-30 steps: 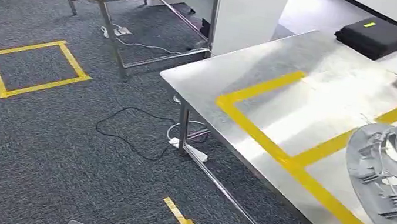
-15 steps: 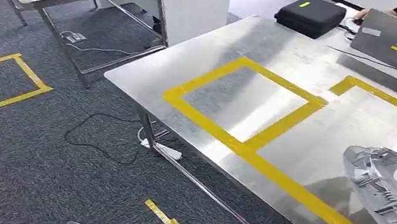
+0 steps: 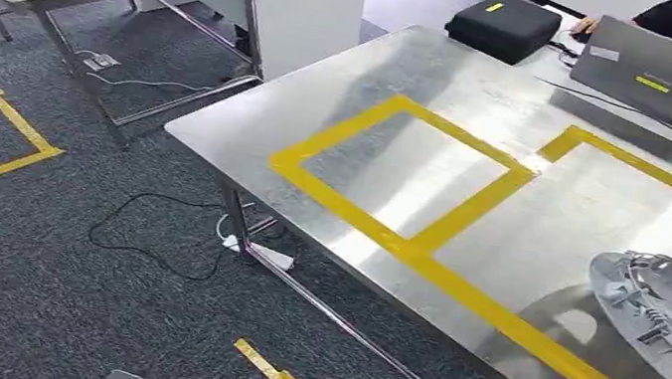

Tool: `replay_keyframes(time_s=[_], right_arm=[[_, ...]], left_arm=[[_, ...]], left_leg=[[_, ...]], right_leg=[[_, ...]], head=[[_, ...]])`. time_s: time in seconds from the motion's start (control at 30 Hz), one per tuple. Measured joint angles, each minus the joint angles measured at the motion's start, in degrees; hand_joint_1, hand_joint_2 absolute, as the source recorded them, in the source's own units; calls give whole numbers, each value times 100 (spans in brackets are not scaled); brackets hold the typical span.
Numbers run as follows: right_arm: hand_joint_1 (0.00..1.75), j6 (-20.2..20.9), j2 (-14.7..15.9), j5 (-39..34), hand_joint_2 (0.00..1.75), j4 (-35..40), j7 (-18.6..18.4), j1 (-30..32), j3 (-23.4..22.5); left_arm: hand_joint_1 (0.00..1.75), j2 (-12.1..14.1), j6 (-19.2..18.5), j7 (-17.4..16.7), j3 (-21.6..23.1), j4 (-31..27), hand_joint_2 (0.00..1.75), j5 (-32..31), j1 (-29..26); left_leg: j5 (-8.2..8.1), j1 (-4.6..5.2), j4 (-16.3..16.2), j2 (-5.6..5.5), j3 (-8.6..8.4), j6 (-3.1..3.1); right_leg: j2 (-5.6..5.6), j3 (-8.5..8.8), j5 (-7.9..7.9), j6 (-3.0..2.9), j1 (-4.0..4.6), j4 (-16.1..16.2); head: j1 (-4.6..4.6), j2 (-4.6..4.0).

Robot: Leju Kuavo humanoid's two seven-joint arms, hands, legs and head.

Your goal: Take the parts from the cabinet and place them on the table.

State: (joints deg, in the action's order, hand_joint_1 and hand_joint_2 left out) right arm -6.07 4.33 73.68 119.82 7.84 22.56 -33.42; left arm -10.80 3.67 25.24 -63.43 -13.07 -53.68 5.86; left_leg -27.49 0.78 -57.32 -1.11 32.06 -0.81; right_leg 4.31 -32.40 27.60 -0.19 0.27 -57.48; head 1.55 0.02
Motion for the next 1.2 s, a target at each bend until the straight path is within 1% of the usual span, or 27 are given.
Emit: replay_keyframes(time_s=[0.07,0.13,0.2,0.27,0.33,0.43,0.5,0.6,0.7,0.83,0.93,1.03,1.1,1.2], right_arm=[[175,161,291,2,175,-136,-293,-140,90],[175,231,538,-30,175,-266,-418,-230,166],[175,425,802,-177,175,-427,-595,-364,288],[175,720,1161,-356,175,-744,-875,-631,480],[175,826,1443,-448,175,-1080,-1050,-967,694],[175,852,1753,-512,175,-1401,-1153,-1240,947],[175,946,1925,-588,175,-1598,-1311,-1425,1119],[175,1158,2163,-584,175,-2147,-1573,-1997,1544],[175,1086,2244,-518,175,-2879,-1669,-2739,2042],[175,727,2246,-271,175,-3760,-1599,-3460,2728],[175,708,2218,-312,175,-4240,-1432,-3828,3121],[175,725,2078,-610,175,-4492,-1190,-4094,3460],[175,734,1995,-693,175,-4590,-1134,-4209,3657],[175,734,1907,-748,175,-4690,-1127,-4318,3860]], left_arm=[[0,2,-15,-20,0,0,0,-33,41],[0,7,-24,-22,0,0,0,-39,57],[0,17,-65,-41,4,0,0,-94,59],[0,22,-109,-107,13,0,0,-159,95],[0,26,-118,-159,15,0,0,-186,136],[0,33,-120,-173,18,0,0,-205,164],[0,37,-151,-214,33,0,0,-251,164],[0,39,-223,-306,120,0,0,-365,215],[0,17,-267,-385,210,0,0,-466,320],[0,-9,-301,-476,350,0,0,-581,395],[0,-15,-330,-479,446,0,0,-618,418],[0,-15,-400,-479,450,0,0,-572,420],[0,-15,-424,-479,450,0,0,-562,427],[0,-13,-426,-474,450,0,0,-559,425]], left_leg=[[3,4,-2,-1,0,-10],[7,8,-3,-5,2,-17],[7,9,-3,-3,10,-22],[9,9,-3,-2,14,-25],[15,9,-4,-1,7,-32],[24,9,-5,-9,9,-43],[26,9,-4,-12,13,-43],[26,8,-4,4,23,-42],[39,5,-4,8,19,-36],[48,3,-4,6,22,-33],[52,3,-4,-5,31,-38],[52,-2,-4,-3,32,-37],[52,-3,-4,-2,32,-37],[52,-3,-4,-20,38,-37]], right_leg=[[-3,2,-6,12,-5,6],[-10,3,-10,17,-9,8],[-4,2,-13,22,-16,8],[0,-1,-15,25,-16,8],[2,-6,-21,34,-16,8],[-20,-7,-24,38,-16,8],[-23,-9,-26,39,-15,6],[9,-19,-31,35,-13,-1],[12,-27,-42,33,-11,-2],[7,-35,-52,34,-10,-2],[-9,-35,-52,34,-9,-5],[4,-39,-52,34,-5,-6],[5,-41,-52,34,-4,-6],[-29,-42,-49,31,-4,-6]], head=[[0,0],[0,0],[-4,0],[0,0],[-2,0],[-2,0],[-4,0],[-7,0],[-2,0],[-2,0],[-2,0],[-2,0],[-7,0],[-2,0]])
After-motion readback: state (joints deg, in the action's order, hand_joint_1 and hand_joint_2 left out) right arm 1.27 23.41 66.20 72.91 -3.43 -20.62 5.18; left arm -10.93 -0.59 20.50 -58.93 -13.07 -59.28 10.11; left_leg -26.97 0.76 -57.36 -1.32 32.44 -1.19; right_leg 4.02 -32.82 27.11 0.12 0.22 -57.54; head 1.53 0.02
